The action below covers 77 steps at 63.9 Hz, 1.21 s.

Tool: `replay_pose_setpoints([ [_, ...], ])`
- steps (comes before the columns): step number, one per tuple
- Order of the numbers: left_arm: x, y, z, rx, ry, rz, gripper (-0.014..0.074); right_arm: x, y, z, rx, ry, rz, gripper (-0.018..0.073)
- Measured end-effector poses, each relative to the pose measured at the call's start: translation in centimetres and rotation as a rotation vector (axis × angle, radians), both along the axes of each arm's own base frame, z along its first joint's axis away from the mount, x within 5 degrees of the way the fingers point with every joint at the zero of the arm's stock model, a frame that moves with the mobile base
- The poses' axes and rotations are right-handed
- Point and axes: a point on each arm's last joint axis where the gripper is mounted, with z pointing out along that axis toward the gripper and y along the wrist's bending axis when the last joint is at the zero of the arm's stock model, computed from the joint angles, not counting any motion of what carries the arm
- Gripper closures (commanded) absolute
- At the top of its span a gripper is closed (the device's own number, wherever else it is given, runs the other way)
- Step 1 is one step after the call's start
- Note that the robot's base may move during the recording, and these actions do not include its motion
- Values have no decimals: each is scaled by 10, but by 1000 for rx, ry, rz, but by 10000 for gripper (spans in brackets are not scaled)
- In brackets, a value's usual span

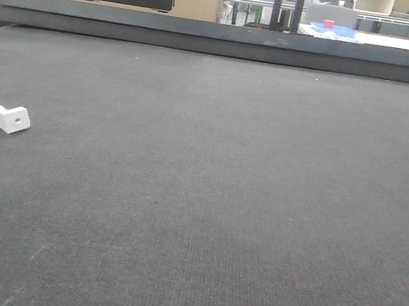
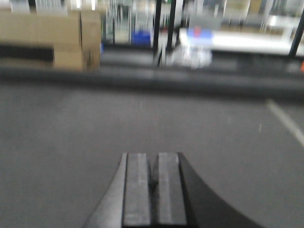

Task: Grab PVC pipe and place in blue bin

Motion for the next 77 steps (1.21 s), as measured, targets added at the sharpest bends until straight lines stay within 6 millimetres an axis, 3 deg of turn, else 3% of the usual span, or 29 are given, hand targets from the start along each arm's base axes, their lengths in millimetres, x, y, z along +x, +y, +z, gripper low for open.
replay_pose_setpoints([
  [8, 28, 1, 0, -1, 213, 9, 707, 29, -6, -16, 43, 196, 10, 727],
  [21, 77, 2, -30, -7, 490, 11, 707, 68, -14, -44, 95, 406, 15, 727],
  [37, 116, 0, -68, -58, 740, -2, 707, 93, -18, -72, 177, 578, 2, 727],
  [50, 125, -3, -81, -99, 826, -12, 707, 113, -22, -96, 270, 739, -31, 727],
  [63, 125, -3, -82, -103, 835, -13, 707, 146, -30, -116, 323, 957, -48, 718],
  [67, 125, -3, -82, -103, 837, -13, 707, 158, -33, -120, 326, 1004, -55, 673],
  [77, 125, -3, -82, -103, 837, -13, 707, 180, -39, -137, 338, 1113, -66, 454],
])
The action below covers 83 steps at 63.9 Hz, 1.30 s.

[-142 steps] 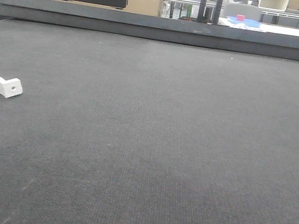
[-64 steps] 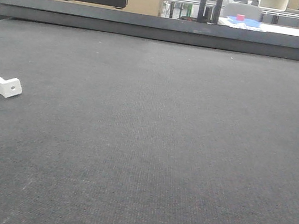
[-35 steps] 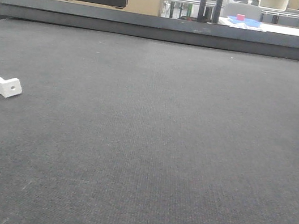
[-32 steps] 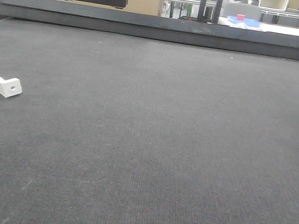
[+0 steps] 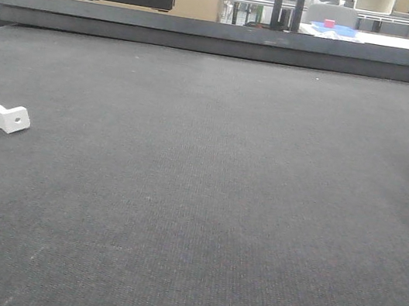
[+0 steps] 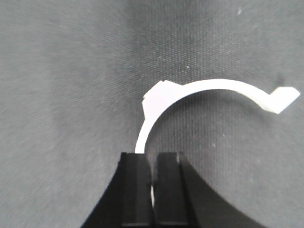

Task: Grab PVC pipe and place in blue bin

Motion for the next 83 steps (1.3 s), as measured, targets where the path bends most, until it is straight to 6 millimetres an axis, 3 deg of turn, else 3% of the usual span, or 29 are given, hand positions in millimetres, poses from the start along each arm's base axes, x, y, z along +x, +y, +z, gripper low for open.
replay_pose_setpoints([
  [9, 0, 0, 0, 0, 2, 0, 707, 10, -2, -21, 19, 85, 1, 340],
  [31, 0, 0, 0, 0, 2, 0, 707, 22, -5, -46, 27, 126, -2, 339],
  [38, 0, 0, 0, 0, 2, 0, 707, 23, -5, -49, 29, 134, -2, 408],
  [50, 2, 0, 2, 1, -29, 1, 707, 23, -5, -50, 29, 135, -6, 627],
  [58, 4, 0, 3, 1, -53, 2, 707, 23, -6, -50, 27, 133, -5, 715],
  [75, 5, 0, 4, -3, -72, 4, 707, 23, -5, -47, 31, 147, -3, 720],
  [83, 5, -1, 3, -23, -57, 6, 707, 21, -5, -26, 25, 114, 0, 720],
])
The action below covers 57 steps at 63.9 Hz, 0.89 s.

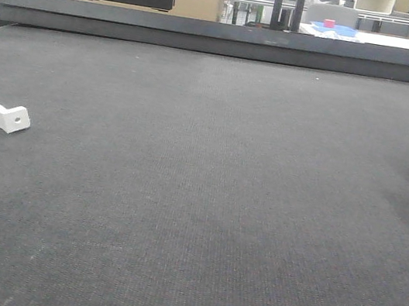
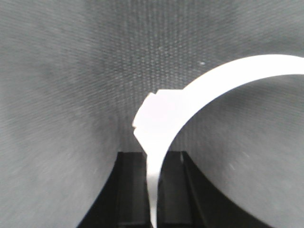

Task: Grab PVC pipe and place in blue bin
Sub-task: 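Close both grippers on the white pipe arc and lift it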

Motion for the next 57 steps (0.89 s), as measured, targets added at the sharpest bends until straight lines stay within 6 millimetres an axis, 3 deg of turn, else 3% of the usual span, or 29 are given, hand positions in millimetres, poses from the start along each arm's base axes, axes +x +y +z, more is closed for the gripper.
replay_pose_setpoints([
  [12, -2, -1, -5, -8, 68, -3, 707, -15, 5, 44, -25, -118, 5, 720],
  [20, 4, 0, -15, 4, 131, -6, 707, -22, 10, 59, -34, -165, 17, 720],
  [43, 69, 14, -53, 153, 343, -29, 699, -24, 15, 58, -30, -151, 36, 720],
  [57, 83, 44, -67, 121, 393, 67, 500, -26, 15, 55, -26, -135, 34, 720],
])
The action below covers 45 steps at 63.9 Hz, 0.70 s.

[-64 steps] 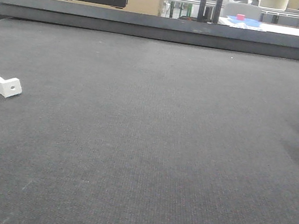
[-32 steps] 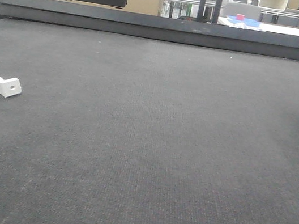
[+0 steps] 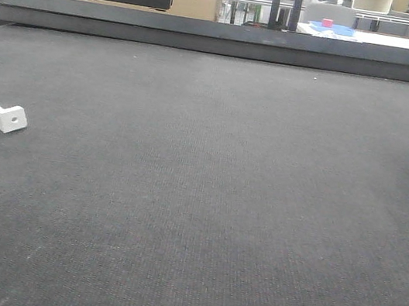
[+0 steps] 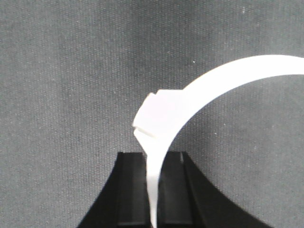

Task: Grab PVC pipe and place in blue bin
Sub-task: 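Close both grippers on the white pipe arc and lift it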

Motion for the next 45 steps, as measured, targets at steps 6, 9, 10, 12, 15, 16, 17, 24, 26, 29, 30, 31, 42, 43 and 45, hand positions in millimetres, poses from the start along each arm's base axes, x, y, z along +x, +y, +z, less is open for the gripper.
replay_pose_setpoints([
  [6, 0, 12, -5, -22, 14, 13, 441, 0, 0, 0, 0, 0, 0, 720],
  [9, 1, 14, -7, -35, 9, -8, 426, 0, 0, 0, 0, 0, 0, 720],
  [10, 1, 15, -7, -40, 5, -14, 421, 0, 0, 0, 0, 0, 0, 720],
  [12, 3, 13, -8, -54, 2, -40, 414, 0, 0, 0, 0, 0, 0, 720],
  [15, 4, 11, -9, -69, -3, -63, 406, 0, 0, 0, 0, 2, 3, 720],
  [16, 5, 11, -10, -72, -7, -69, 402, 0, 0, 0, -1, 1, 3, 720],
  [17, 6, 11, -10, -74, -9, -74, 400, 0, 0, 0, 0, 4, 3, 720],
  [24, 10, 10, -16, -79, -9, -95, 399, -1, 0, 0, 2, 12, 4, 720],
  [26, 11, 10, -18, -78, -7, -98, 399, -1, 0, 0, 2, 14, 4, 720],
  [29, 13, 11, -22, -80, 0, -98, 399, -1, 0, 0, 2, 14, 4, 720],
  [30, 14, 11, -23, -80, 3, -100, 399, -1, 0, 0, 2, 14, 4, 720],
  [31, 15, 11, -24, -80, 4, -100, 399, -1, 0, 0, 2, 14, 4, 720],
  [42, 21, 12, -41, -87, 41, -101, 400, -1, 0, 0, 3, 14, 1, 720],
  [43, 21, 12, -42, -87, 42, -101, 400, -1, 0, 0, 3, 14, 1, 720],
  [45, 22, 12, -44, -89, 47, -101, 401, -1, 0, 0, 3, 14, 1, 720],
])
